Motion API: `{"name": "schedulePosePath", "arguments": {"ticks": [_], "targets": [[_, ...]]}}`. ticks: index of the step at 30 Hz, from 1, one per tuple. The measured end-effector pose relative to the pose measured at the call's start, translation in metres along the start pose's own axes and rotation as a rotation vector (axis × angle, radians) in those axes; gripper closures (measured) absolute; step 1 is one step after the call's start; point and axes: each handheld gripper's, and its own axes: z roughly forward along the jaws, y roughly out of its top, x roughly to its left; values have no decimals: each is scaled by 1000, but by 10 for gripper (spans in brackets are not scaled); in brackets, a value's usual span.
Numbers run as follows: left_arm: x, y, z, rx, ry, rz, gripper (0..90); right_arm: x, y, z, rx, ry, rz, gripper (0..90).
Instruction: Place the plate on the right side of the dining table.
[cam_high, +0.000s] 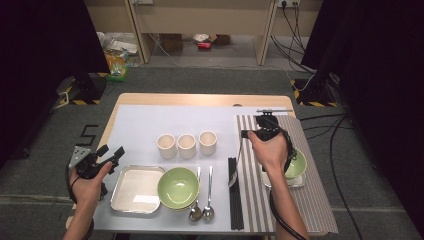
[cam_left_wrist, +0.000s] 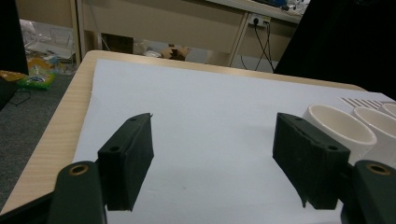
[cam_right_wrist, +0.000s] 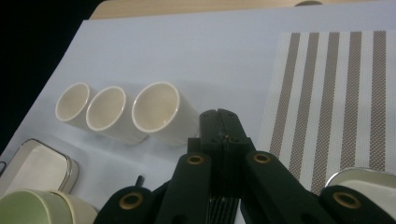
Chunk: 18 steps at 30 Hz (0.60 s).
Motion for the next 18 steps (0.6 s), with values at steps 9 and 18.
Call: {"name": "schedulePosePath", "arguments": {"ticks": [9,18], "targets": [[0,-1,-1,1,1,-2,280,-4,5,-6,-44,-10,-12,900],[0,-1,0,1,3,0,280,-11,9,-14,-98,-22,-8,900]]}}
